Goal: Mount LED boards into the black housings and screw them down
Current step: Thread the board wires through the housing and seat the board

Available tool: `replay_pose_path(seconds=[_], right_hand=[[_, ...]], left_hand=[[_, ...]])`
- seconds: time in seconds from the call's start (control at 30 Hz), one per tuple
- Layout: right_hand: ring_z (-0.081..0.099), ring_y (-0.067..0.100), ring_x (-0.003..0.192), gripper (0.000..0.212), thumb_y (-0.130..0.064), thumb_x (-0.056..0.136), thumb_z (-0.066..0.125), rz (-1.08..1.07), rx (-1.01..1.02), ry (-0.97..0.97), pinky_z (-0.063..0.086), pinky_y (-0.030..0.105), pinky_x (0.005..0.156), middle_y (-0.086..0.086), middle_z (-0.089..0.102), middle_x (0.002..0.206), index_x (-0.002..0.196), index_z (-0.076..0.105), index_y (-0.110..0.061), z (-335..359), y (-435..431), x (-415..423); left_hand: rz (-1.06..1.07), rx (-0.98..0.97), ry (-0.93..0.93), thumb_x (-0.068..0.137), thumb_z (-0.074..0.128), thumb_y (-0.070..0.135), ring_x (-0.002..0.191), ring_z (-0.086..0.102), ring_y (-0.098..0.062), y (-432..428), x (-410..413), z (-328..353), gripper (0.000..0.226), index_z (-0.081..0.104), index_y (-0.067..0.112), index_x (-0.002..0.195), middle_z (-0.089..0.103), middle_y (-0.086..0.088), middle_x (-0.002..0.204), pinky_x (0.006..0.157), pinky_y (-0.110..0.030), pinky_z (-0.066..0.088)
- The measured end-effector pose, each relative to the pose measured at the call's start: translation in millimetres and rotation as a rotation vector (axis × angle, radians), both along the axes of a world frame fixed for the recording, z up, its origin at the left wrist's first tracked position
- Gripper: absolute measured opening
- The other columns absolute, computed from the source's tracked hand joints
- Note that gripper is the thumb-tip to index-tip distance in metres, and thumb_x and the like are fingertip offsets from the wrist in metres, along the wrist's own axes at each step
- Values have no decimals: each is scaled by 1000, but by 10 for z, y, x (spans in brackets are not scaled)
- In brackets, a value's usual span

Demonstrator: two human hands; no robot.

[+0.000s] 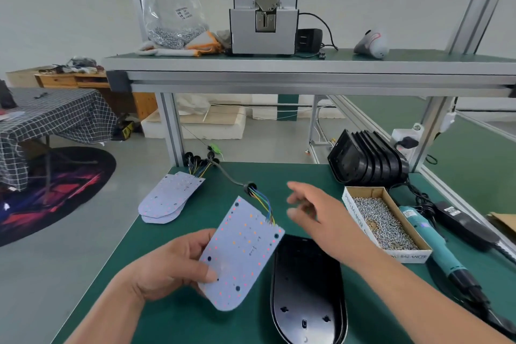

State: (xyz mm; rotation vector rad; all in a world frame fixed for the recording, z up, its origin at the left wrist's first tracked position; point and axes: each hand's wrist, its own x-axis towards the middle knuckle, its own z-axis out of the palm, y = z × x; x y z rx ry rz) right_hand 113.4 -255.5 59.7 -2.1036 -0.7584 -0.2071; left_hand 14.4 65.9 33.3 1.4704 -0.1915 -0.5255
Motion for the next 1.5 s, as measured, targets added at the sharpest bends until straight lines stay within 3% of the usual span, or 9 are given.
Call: replay_pose_path(seconds=[0.1,0.2,0.4,0.57,0.8,1.07,1.17,1.3,1.5], right_hand=[[62,2,103,67,-29,98,58,116,-145,12,47,20,90,-22,60,127,157,33,-51,57,442,290],[66,6,111,51,-33,108,53,286,-268,-81,53,29,101,-20,59,126,141,43,-71,7,840,483],[67,18,94,20,-6,100,69,263,-110,-141,47,17,89,6,71,103,117,76,-11,-100,1023,511],[70,19,97,9,-3,99,70,116,375,-103,55,32,89,-4,74,101,104,77,-8,52,717,317],[66,14,93,32,-29,108,58,66,319,-403,49,25,83,-6,68,97,99,74,-4,28,267,-133],[53,2,65,23,-48,105,60,119,273,-340,42,15,63,-17,58,79,95,63,-28,82,139,-749],[57,20,63,24,-56,100,64,179,445,-61,51,33,62,-1,65,74,100,66,-33,163,257,-849],[63,14,67,21,-47,100,68,307,631,171,52,22,68,4,70,75,107,70,-27,295,342,-818],[61,12,78,27,-28,105,59,142,167,77,52,27,78,-5,67,87,127,71,-37,209,357,-360]], left_hand=[[-131,75,-29,86,76,-2,120,61,-39,-11,-9,14,59,60,7,142,60,-35,140,103,-60,48],[-266,91,-22,92,72,-8,122,65,-29,-57,-12,49,52,64,12,140,67,-18,140,106,-46,53],[-176,99,-49,94,73,0,120,63,-35,-37,7,22,47,61,5,139,64,-28,138,104,-56,48],[-2,34,-86,95,74,13,106,67,-31,-92,40,-24,29,69,7,123,72,-20,122,93,-42,54],[133,-45,-171,90,84,29,100,66,-26,-235,51,-56,28,74,15,112,73,-13,112,91,-39,53],[264,-275,-169,95,71,22,116,65,-37,-289,115,-63,43,65,13,136,69,-16,133,83,-39,58],[141,-254,-188,103,63,19,126,61,-49,-275,112,-89,47,55,11,148,54,-19,155,82,-42,60],[45,-234,-182,106,64,26,121,64,-41,-350,75,-86,40,61,12,144,64,-23,142,93,-41,57],[61,-402,-158,104,69,29,91,60,-30,-405,77,-38,19,70,11,109,64,-15,104,84,-36,52]])
